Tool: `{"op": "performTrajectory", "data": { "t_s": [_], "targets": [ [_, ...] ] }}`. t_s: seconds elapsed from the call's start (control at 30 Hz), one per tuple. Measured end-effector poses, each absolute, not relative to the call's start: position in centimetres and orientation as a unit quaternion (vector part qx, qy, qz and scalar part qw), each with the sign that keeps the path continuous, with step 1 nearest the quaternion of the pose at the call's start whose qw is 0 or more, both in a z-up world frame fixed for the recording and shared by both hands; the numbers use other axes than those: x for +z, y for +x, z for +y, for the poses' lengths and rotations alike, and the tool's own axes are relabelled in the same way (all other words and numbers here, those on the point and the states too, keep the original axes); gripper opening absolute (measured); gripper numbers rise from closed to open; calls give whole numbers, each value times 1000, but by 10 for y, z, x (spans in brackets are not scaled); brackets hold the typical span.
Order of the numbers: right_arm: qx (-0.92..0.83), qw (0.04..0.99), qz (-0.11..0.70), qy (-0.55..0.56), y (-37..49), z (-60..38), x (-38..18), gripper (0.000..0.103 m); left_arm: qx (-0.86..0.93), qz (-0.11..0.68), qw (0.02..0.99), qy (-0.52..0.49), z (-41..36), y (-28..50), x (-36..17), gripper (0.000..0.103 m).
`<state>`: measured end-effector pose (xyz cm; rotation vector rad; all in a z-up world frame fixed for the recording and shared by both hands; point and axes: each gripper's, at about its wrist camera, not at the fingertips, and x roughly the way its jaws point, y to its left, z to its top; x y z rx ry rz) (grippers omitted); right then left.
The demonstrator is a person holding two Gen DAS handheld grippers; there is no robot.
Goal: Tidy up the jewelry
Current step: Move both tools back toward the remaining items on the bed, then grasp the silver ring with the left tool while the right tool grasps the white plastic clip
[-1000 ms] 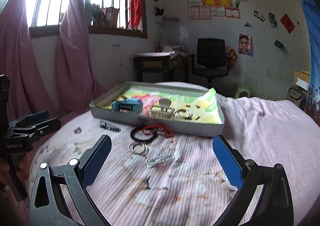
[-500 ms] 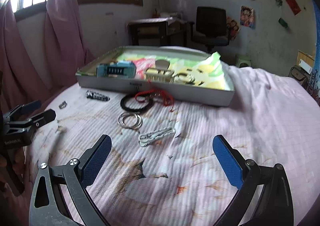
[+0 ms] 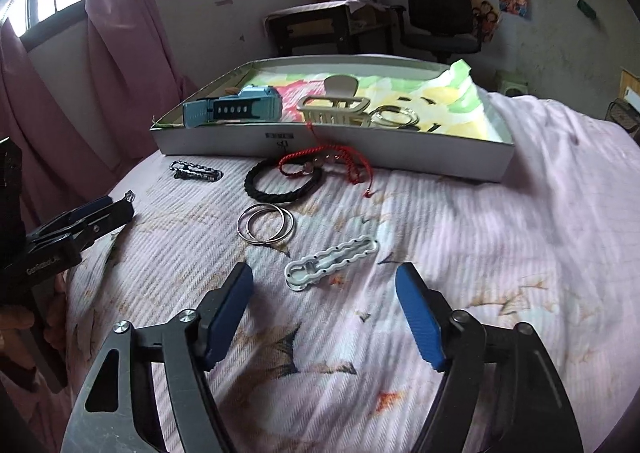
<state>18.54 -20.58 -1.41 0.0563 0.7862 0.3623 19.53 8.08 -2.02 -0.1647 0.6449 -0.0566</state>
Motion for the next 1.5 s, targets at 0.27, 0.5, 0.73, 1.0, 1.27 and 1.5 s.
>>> {"op": "performTrajectory", "data": {
  "t_s": [0.27,0.5,0.73,1.0,1.27,1.5],
  "targets": [
    [195,899,390,47,194,-204,-18,55,-33,320,939,-121,90,200,-24,41],
    [203,897,389,49,193,-203,-19,44,-44,322,938,-119,84,197,-26,20],
    [196,899,388,54,192,-206,-20,32,-55,318,940,-108,78,195,-25,20],
    [197,900,385,55,192,-207,-21,15,-75,314,942,-94,68,192,-24,20],
    [203,902,377,53,190,-206,-21,15,-97,305,944,-78,53,188,-21,20],
    [219,908,356,39,182,-199,-14,14,-105,290,949,-67,43,181,-17,20]
  ]
}}
